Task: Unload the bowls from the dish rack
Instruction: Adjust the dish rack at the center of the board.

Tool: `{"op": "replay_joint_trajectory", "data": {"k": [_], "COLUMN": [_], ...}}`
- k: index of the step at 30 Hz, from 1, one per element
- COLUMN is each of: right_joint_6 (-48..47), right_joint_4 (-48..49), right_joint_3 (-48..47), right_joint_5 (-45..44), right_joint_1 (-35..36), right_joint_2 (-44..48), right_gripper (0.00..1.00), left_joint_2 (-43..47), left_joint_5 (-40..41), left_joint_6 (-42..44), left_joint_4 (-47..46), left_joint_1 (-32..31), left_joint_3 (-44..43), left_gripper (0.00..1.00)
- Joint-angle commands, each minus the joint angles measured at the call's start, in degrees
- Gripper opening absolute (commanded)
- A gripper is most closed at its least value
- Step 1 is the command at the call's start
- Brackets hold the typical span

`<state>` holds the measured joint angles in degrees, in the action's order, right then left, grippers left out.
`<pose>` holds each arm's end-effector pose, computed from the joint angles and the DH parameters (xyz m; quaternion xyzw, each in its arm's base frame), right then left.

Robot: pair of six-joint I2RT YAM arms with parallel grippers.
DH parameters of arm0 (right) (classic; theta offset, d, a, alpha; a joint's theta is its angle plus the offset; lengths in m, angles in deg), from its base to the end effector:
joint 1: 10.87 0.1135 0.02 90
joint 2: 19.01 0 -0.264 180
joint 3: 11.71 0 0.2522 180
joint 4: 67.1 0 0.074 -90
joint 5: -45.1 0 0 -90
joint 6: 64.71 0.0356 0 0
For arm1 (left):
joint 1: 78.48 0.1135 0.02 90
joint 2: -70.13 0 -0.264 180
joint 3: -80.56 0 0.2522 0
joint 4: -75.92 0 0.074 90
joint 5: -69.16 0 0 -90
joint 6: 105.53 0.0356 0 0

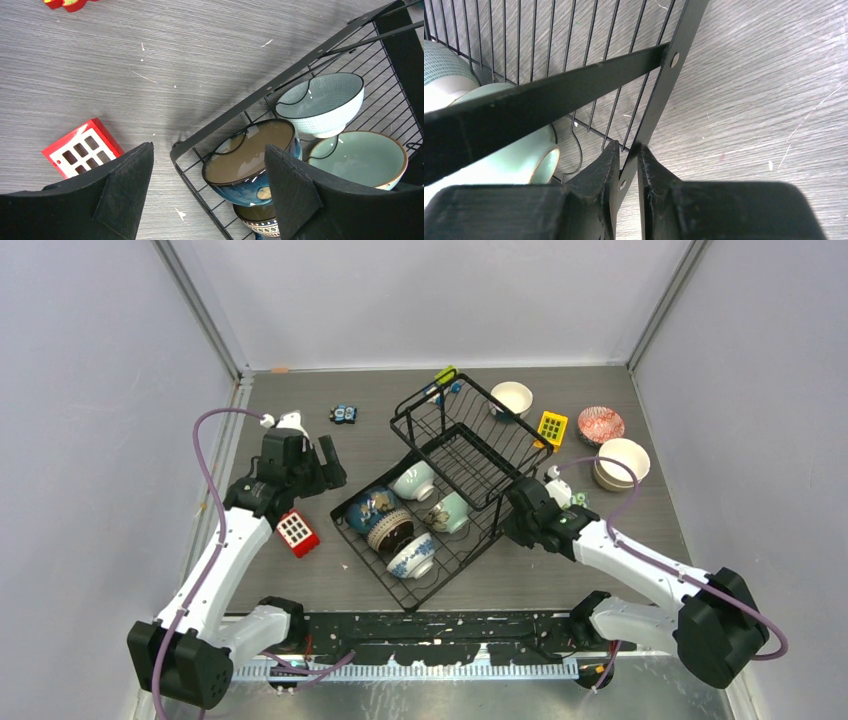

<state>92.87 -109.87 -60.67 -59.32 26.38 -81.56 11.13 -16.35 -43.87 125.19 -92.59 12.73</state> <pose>0.1674 0.1161 0.1982 0.2835 0.9071 0.1542 0.2703 0.2107 -0.0501 0.3075 -0.1287 0.8982 -0.1185 0.4033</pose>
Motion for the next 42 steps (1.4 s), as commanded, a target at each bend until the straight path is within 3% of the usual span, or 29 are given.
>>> {"op": "replay_joint_trajectory", "data": {"k": [1, 9, 17, 33, 42], "right_joint_6": [-2.5, -6.5, -17.4, -35.0, -36.6], "right_joint_4": [5.0, 7.1, 8.4, 13.0, 12.9], "right_joint_3": [-5.3, -4.8, -7.2, -13.4, -17.1], "right_joint_5": [0.3, 2.2, 6.7, 7.4, 6.2], "right_joint_1": [0.0, -3.1, -5.8, -6.3, -6.3], "right_joint_2": [0.1, -2.5, -7.2, -20.5, -23.7], "right_gripper": [0.01, 0.01, 0.01, 0.01, 0.05], "left_joint_2": [1.1, 2.0, 3.6, 6.7, 6.7], "left_joint_5": [0.7, 0.5, -0.1, -1.2, -0.5], "left_joint_6": [-0.1, -0.1, -0.3, -0.8, -0.1], "left_joint_4": [-0.2, 0.2, 1.0, 2.4, 2.9], "left_joint_1": [0.4, 0.4, 0.4, 0.4, 0.4], "left_joint_3": [0.5, 1.1, 1.6, 3.0, 3.1], "left_gripper": [0.82, 0.82, 0.82, 0.82, 0.82]}}
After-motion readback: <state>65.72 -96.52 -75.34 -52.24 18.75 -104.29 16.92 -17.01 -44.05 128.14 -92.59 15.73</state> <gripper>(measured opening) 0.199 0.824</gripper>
